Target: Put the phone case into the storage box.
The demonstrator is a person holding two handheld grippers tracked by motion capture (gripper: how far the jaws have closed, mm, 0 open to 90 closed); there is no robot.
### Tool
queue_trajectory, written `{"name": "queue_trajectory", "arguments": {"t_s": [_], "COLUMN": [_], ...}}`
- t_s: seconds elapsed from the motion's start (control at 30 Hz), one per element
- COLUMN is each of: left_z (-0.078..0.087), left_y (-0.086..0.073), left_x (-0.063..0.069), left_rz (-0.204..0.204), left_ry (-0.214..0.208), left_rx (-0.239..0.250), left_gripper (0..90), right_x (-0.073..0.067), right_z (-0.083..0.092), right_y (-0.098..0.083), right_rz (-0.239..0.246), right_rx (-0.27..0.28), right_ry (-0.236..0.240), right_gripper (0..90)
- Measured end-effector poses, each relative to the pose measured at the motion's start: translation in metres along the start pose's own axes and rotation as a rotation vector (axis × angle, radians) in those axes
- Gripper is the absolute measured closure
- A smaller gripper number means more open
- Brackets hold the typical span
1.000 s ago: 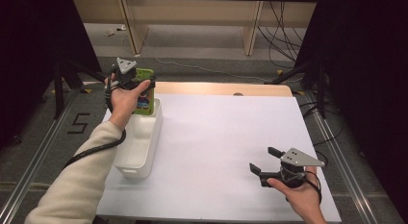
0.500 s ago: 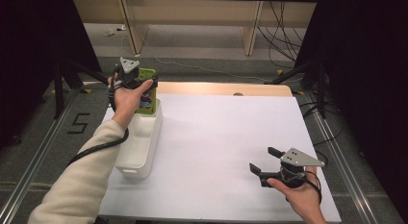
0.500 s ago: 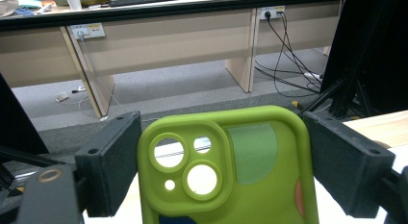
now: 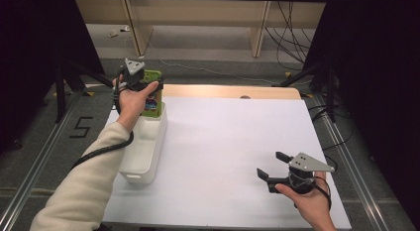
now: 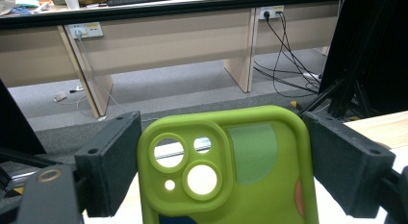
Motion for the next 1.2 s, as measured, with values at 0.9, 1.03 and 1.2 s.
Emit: {"name": "queue_trajectory", "arguments": {"t_s": [0.9, 1.03, 1.2], "left_z": [-0.0066, -0.0079, -0.0091], "left_y": [-0.0023, -0.0023, -0.0036], "left_x": [0.0005, 0.0007, 0.0], "left_rz": [-0.003, -0.004, -0.004], "left_ry": [-0.003, -0.003, -0.003], "left_rx": [-0.008, -0.008, -0.015], "left_gripper": [16.3, 16.3, 16.3], "right_x": [0.0001, 0.0004, 0.0004], "right_z": [-0.0004, -0.0003, -0.0003], "right_y": [-0.0004, -0.0004, -0.0005], "right_rz": [-0.002, -0.002, -0.002], "right_rx": [-0.006, -0.004, -0.004], "right_ry": [0.002, 0.002, 0.003], "right_gripper": [11.6, 11.7, 11.7]}}
Point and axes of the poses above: each handheld gripper's, and its own axes: z roughly backward along the jaws, y roughly out of its top, x roughly to its right, the point moved 1 cm from there along -z, roughly forward along the jaws, and after that the axes turned 2 degrees about x, right-handed, at the moved point
